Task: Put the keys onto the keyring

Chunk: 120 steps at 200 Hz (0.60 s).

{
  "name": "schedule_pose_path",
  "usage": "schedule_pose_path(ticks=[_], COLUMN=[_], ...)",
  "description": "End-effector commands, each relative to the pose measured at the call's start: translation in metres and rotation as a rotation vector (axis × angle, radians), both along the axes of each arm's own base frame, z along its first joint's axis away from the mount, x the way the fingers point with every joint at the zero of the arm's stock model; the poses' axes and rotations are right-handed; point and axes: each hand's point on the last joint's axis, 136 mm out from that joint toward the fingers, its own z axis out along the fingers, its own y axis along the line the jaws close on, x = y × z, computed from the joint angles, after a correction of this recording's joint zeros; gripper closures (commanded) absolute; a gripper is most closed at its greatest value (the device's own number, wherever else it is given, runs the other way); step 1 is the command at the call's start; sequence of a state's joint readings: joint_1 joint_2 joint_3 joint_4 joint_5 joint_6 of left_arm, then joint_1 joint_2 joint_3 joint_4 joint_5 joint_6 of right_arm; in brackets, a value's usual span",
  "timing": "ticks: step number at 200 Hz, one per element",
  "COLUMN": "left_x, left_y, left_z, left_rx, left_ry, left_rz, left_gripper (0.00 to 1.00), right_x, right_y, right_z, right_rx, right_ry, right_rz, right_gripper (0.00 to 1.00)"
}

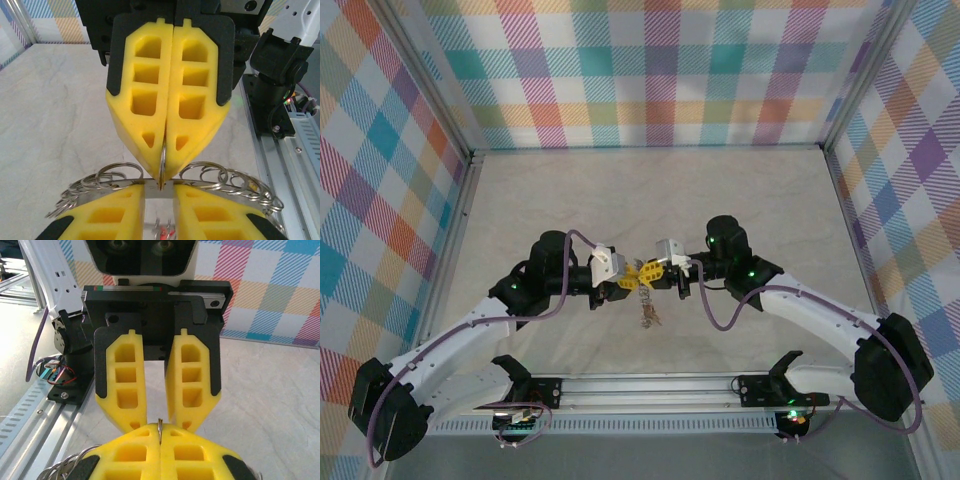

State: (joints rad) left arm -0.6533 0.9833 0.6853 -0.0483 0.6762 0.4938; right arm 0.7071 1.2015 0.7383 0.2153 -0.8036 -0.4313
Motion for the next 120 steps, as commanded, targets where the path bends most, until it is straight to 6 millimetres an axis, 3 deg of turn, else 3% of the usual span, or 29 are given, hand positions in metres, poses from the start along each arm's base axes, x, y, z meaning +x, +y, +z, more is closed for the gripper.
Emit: schedule_pose_path(ticks=[1, 61, 99, 109, 120], left_x=[-0.0023, -0.0015, -0.0007, -0.0004, -0.0002], left_y=[-0.0059, -0.0043, -0.0072, -0.0075, -0.0069], left_z=[0.0242, 0.0282, 0.0238, 0.0244, 0.0263], left_rx=[-0.059, -0.086, -0.091, -0.09, -0.092], left_ry=[-0.068, -0.099, -0.094, -0.096, -0.103], left_rz=[-0.028, -0.012, -0.02, -0.019, -0.015], left_gripper=[0.76, 0.79, 0.93, 1.0, 1.0], right_x=[-0.007, -0.009, -0.0119, -0.0113, -0.0101], right_y=[0.003, 0.0018, 0.0052, 0.0054, 0.0054], right_z=[0.0167, 0.011, 0.0156, 0.0141, 0.0117], right_rx=[0.037, 0.009, 0.036, 0.032, 0.026], right_ry=[-0.063, -0.074, -0.087, -0.087, -0.088], right_rz=[0.044, 0.029, 0.032, 0.027, 0.02], right_gripper=[1.0, 1.0, 1.0, 1.0, 1.0])
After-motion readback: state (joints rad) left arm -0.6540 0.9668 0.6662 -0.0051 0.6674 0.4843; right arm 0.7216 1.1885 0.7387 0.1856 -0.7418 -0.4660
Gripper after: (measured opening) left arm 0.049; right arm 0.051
